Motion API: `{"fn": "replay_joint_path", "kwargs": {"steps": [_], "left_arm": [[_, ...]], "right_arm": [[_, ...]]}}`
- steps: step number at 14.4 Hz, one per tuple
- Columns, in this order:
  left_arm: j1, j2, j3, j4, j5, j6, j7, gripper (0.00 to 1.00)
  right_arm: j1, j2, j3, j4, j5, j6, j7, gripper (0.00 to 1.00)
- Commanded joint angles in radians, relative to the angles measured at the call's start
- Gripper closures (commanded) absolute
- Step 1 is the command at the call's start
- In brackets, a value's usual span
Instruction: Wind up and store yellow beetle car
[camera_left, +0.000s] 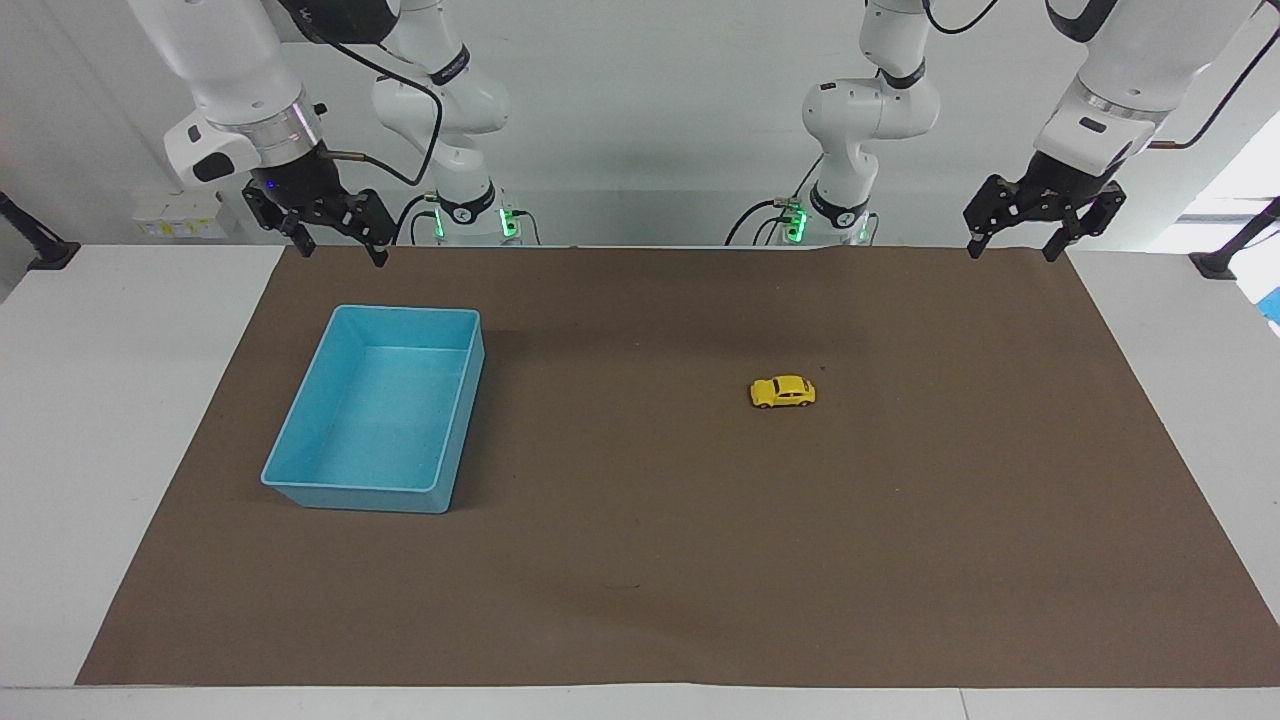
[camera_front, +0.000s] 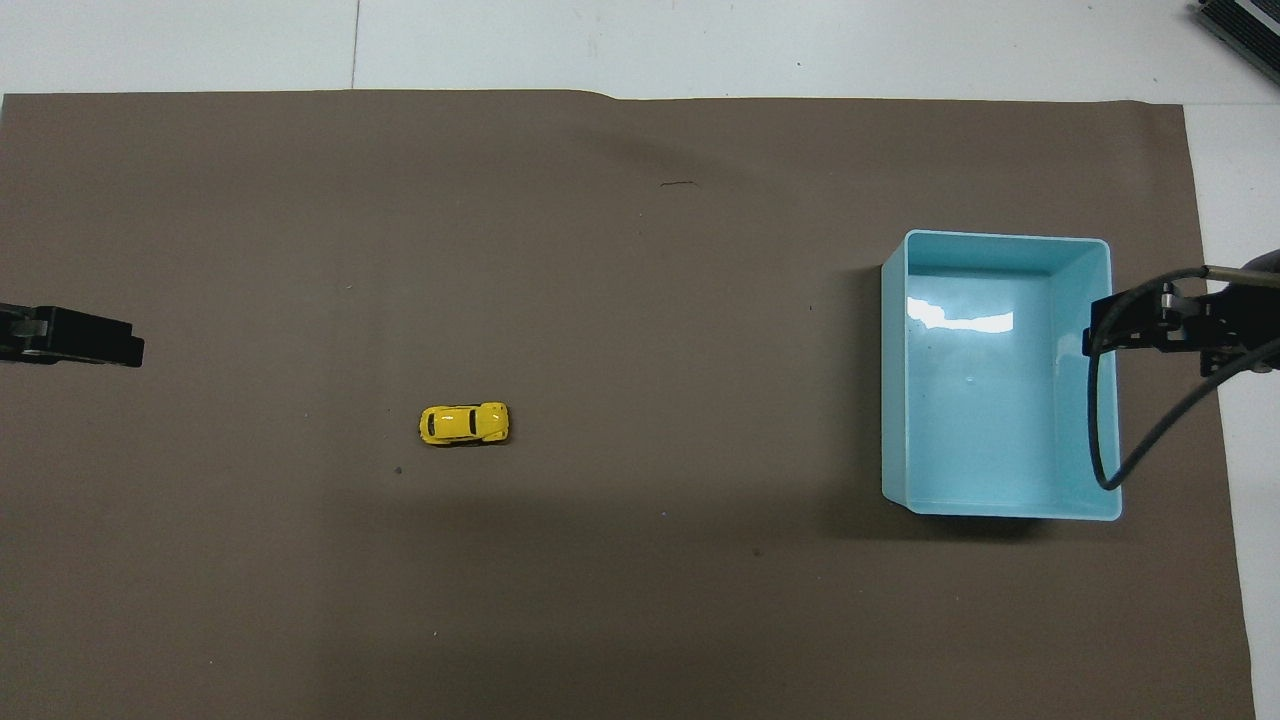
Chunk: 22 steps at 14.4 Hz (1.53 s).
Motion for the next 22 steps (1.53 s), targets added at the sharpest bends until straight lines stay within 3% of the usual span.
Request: {"fn": "replay_joint_path", "kwargs": {"steps": [1, 22], "left_arm": [[0.008, -0.015, -0.007, -0.006, -0.003, -0.034, 0.015, 0.00], [0.012, -0.015, -0.008, -0.009, -0.001, -0.001, 0.003, 0.00]], "right_arm": [[-0.010, -0.009, 0.001, -0.001, 0.013, -0.005, -0.021, 0.00], [-0.010, -0.009, 0.001, -0.001, 0.013, -0.005, -0.021, 0.00]]}}
